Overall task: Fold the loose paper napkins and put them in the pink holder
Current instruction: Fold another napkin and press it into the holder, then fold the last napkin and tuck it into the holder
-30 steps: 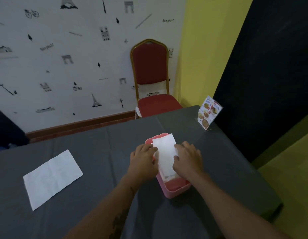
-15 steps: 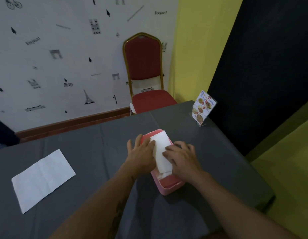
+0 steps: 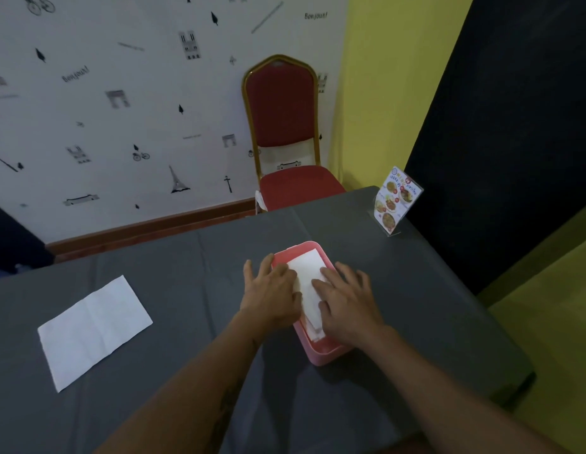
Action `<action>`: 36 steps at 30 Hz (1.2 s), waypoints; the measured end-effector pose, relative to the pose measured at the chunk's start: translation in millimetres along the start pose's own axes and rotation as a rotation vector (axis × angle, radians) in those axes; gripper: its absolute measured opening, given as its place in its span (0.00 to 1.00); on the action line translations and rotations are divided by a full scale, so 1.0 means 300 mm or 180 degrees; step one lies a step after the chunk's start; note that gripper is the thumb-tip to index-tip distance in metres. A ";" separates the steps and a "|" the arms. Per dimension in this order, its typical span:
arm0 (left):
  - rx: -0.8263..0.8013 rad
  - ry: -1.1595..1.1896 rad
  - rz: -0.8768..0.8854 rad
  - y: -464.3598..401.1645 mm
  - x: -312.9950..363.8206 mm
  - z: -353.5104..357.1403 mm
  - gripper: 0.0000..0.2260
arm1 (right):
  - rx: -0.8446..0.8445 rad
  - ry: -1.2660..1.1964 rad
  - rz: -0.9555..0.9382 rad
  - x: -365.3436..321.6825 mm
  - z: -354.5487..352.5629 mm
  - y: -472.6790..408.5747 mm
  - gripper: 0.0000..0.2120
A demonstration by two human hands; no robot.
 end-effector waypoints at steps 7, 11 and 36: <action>-0.0157 -0.0032 -0.0094 0.007 0.013 0.019 0.25 | -0.0611 0.0074 0.0018 -0.006 0.043 0.017 0.30; -0.0005 0.0200 -0.0149 0.023 0.019 -0.017 0.21 | -0.0496 -0.0108 0.0103 -0.012 -0.007 -0.003 0.27; 0.0349 0.1262 -0.2333 0.646 -1.117 0.067 0.23 | -0.0941 -0.1387 0.0410 -0.986 0.277 -0.207 0.28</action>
Point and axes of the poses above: each hand's wrist, its own y-axis away from the middle knuckle, its own z-axis out of the palm, x = y × z, the point moved 7 cm from there along -y, towards the middle knuckle, and after that the axes turned 12 degrees about x, right-handed, at the moved point
